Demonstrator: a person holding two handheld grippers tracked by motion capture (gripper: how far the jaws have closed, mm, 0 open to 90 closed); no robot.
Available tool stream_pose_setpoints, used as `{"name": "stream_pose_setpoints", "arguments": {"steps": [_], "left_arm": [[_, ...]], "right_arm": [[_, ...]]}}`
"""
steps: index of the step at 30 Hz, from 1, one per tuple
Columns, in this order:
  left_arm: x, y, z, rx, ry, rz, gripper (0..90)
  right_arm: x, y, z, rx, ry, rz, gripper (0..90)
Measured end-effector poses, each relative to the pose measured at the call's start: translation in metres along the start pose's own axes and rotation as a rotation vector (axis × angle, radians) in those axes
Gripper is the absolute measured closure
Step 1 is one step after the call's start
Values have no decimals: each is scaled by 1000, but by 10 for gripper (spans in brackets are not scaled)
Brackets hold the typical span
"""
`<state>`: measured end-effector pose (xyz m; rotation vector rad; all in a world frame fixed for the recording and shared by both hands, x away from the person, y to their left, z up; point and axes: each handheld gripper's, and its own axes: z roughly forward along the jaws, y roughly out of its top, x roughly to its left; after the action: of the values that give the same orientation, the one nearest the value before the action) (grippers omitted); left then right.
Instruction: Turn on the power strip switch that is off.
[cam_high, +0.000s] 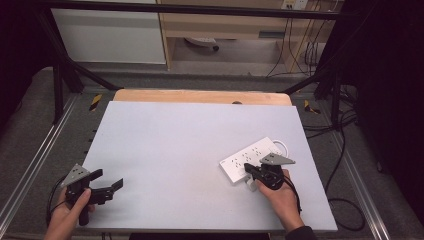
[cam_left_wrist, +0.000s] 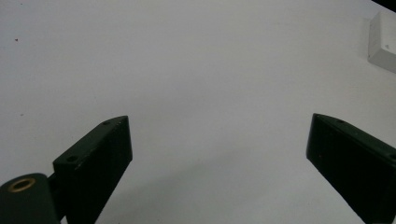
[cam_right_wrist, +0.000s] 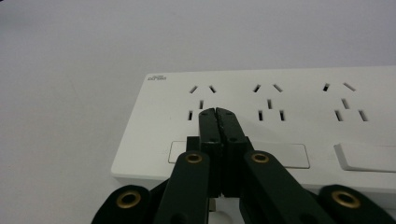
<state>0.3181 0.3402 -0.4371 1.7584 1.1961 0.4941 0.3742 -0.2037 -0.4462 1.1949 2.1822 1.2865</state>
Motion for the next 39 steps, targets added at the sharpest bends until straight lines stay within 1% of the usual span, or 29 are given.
{"name": "stream_pose_setpoints", "arguments": {"steps": [39], "left_arm": [[-1,0,0,6,0,3,68]], "right_arm": [[-1,-1,0,3,18,12,900]]}}
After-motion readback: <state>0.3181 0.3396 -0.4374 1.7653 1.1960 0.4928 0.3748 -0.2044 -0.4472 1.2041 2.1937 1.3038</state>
